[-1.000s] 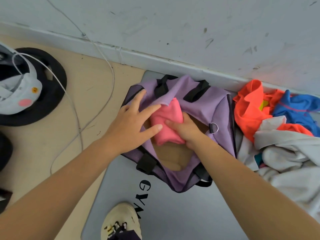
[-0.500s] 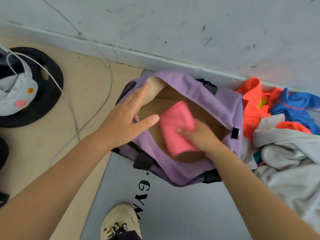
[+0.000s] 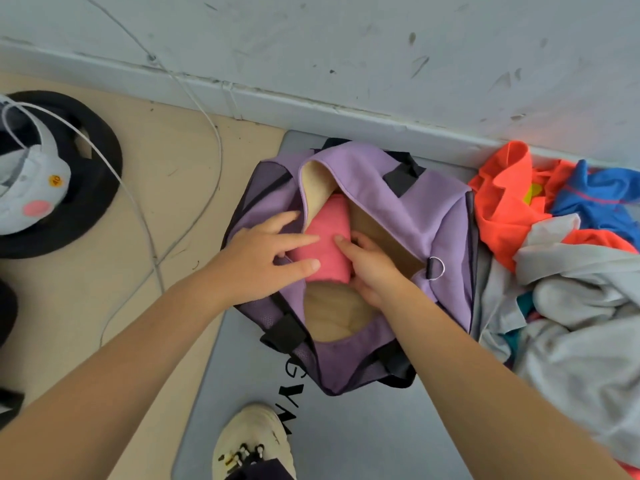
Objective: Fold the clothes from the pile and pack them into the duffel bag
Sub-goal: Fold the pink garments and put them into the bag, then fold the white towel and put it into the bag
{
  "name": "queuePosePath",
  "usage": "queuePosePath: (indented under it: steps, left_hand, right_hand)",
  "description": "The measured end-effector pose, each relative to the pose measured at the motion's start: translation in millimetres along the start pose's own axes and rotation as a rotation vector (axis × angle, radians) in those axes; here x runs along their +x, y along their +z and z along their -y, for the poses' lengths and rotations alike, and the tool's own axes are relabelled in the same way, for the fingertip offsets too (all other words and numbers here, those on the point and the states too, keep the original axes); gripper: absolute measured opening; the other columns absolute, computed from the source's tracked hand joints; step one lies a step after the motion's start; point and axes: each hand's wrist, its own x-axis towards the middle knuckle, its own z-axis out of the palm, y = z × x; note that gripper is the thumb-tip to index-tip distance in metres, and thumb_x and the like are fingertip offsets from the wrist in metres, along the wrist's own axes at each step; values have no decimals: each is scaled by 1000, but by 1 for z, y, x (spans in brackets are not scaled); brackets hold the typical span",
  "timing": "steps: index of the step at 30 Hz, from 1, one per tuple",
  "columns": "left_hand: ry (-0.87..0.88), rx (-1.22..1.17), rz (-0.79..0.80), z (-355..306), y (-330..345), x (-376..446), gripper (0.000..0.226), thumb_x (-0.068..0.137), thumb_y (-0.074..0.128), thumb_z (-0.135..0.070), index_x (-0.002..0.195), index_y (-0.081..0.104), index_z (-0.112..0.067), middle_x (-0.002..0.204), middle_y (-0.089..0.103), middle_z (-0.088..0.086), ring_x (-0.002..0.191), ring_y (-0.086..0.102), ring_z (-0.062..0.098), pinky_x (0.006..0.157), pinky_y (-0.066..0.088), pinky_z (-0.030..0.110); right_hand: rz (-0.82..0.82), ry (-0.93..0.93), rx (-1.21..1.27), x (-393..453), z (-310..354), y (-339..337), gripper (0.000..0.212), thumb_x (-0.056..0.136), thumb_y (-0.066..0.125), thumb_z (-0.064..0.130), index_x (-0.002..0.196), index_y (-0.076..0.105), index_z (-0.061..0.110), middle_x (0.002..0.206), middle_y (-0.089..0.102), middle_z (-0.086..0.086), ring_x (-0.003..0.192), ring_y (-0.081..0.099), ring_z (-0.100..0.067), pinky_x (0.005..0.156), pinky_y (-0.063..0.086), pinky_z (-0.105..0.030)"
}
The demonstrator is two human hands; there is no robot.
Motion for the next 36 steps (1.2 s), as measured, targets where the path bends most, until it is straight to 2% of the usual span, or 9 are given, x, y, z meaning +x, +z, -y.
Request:
queuePosePath:
  steps: [3,7,11,16,19,23,28,31,36]
  left_hand:
    - [-26,118,72,-1,11,10,73,83,52,-71,147,38,-40,161,22,-13,133,45,16,116,23,46]
    - [48,-94,-116,-9,0,5,84,78,51,-67,152,30,-33,156,27,-16,89,56,-1,107,38,43]
    - [217,-121,-310,-14,-16,-9,77,80,55,-58,150,34,-35,155,25,-23,79,53,-1,102,43,45]
    - [131,-61,-270,-6,-10,-9,82,77,49,-63,150,34,-30,153,23,-26,83,53,-9,102,41,49]
    - [111,-20,-250,-5,-1,-5,85,78,43,-68,153,29,-30,159,20,-18,108,46,-18,109,34,50]
    - [67,108,-285,-16,1,3,86,82,42,-68,155,22,-26,163,15,-9,136,42,18,110,32,52]
    - [121,178,-427,-40,-20,15,84,85,44,-62,155,21,-22,164,13,-6,136,43,24,105,39,52]
    - [103,187,-411,-59,-25,18,84,88,45,-61,155,20,-18,165,8,-2,143,32,21,109,36,50]
    - [100,361,-483,-106,-8,5,63,93,49,-52,138,49,-8,156,24,21,136,38,37,101,38,52]
  right_hand:
    - [26,-7,7,0,2,7,40,98,56,18,137,50,8,130,60,-15,116,61,-33,100,48,-53]
    - [102,-23,68,1,6,22,38,99,51,11,137,48,5,129,61,-16,114,61,-31,99,49,-49]
    - [256,-23,75,1,12,43,27,101,49,13,127,54,12,106,68,-6,84,69,-13,66,57,-28]
    - [126,-57,-459,-14,33,23,51,93,62,39,136,49,14,121,64,-9,100,67,-22,89,56,-36]
    - [38,-247,-958,-45,53,-25,60,89,61,52,138,47,22,122,62,-3,108,61,-18,90,47,-26]
    - [-184,-518,-1418,-90,82,-76,72,86,51,60,146,38,22,133,59,-8,118,56,-27,92,39,-31]
    - [-385,-622,-1496,-101,136,-106,62,87,42,63,124,54,13,112,65,-15,100,58,-29,74,33,-30]
    - [-303,-603,-1512,-105,148,-107,52,93,49,52,127,52,12,119,62,-13,106,53,-26,78,31,-28]
    - [-204,-744,-1029,-155,130,-120,12,93,61,29,98,72,26,85,70,14,80,65,-8,80,49,-19]
